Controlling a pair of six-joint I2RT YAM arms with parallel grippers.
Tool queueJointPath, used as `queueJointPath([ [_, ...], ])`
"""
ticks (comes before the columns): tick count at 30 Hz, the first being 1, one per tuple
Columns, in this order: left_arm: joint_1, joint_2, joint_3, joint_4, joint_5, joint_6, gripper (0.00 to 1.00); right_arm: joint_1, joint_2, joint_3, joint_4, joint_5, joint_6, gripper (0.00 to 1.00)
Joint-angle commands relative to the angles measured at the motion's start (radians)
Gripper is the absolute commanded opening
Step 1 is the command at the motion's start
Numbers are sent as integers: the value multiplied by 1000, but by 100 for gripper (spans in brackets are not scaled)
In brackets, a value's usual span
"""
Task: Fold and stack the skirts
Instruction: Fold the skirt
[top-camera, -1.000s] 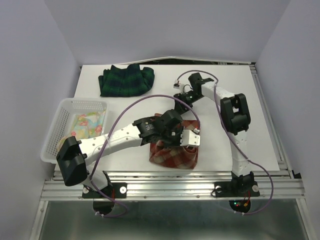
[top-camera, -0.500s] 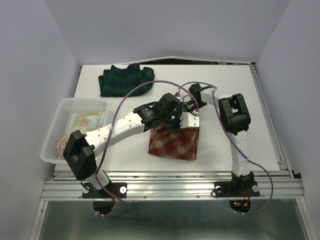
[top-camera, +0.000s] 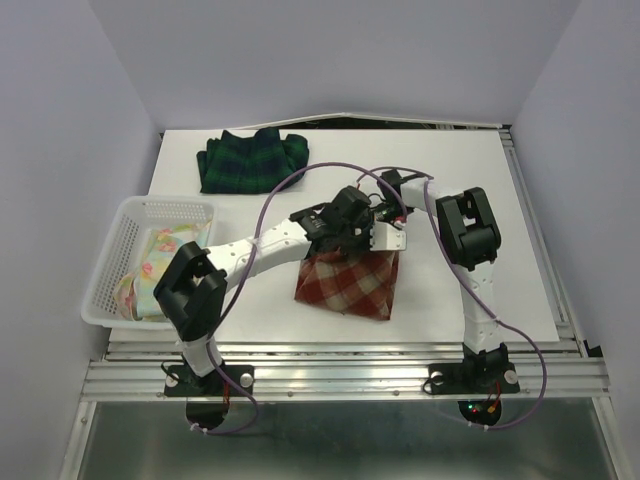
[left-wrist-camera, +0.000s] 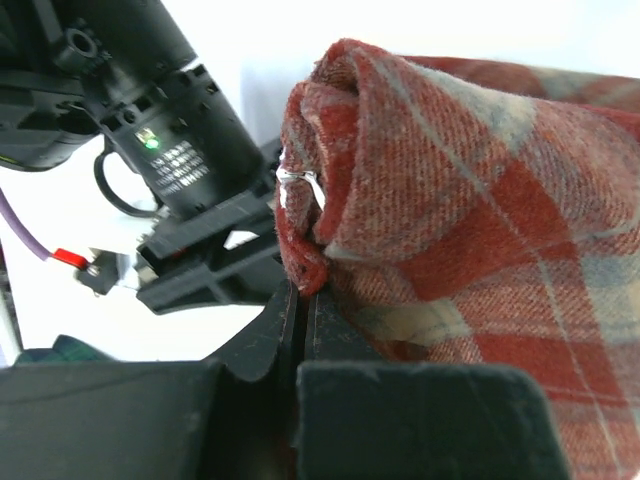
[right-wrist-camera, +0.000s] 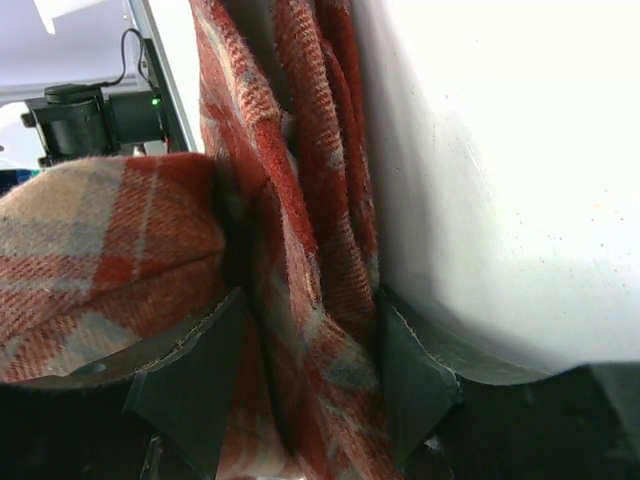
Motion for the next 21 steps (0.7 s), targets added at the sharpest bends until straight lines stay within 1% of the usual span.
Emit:
queueJointPath([
  [1, 23, 16, -3, 159, -42, 36, 0, 13, 14, 19, -27, 47, -17, 59],
  [3, 28, 22, -21, 200, -40, 36, 0, 13, 14, 22, -30, 45, -18, 60],
  [8, 29, 45, -53, 225, -29, 51, 0, 13, 26, 39, -41, 54, -24, 60],
  [11, 29, 51, -102, 259, -45, 51, 1, 13, 32, 57, -47, 63, -21, 62],
  [12, 29, 51, -127, 283, -48, 53, 4, 13, 35, 68, -45, 73, -18, 63],
  [13, 29, 53, -135, 302, -48, 48, 11, 13, 37, 74, -45, 77, -12, 67],
  [14, 29, 55, -141, 305, -45, 45, 14, 13, 37, 85, -47, 83, -9, 69],
  [15, 29, 56, -148, 306, -42, 41, 16, 13, 37, 108, -49, 100, -4, 75],
  [17, 29, 56, -151, 309, -40, 31, 25, 13, 37, 138, -47, 123, 12, 78],
  [18, 29, 53, -151, 309, -39, 28, 27, 13, 38, 157, -49, 134, 20, 79],
  [19, 29, 50, -150, 308, -39, 25, 31, 13, 38, 195, -49, 160, 32, 83],
  [21, 28, 33, -150, 308, -40, 25, 34, 13, 40, 235, -50, 178, 46, 88],
])
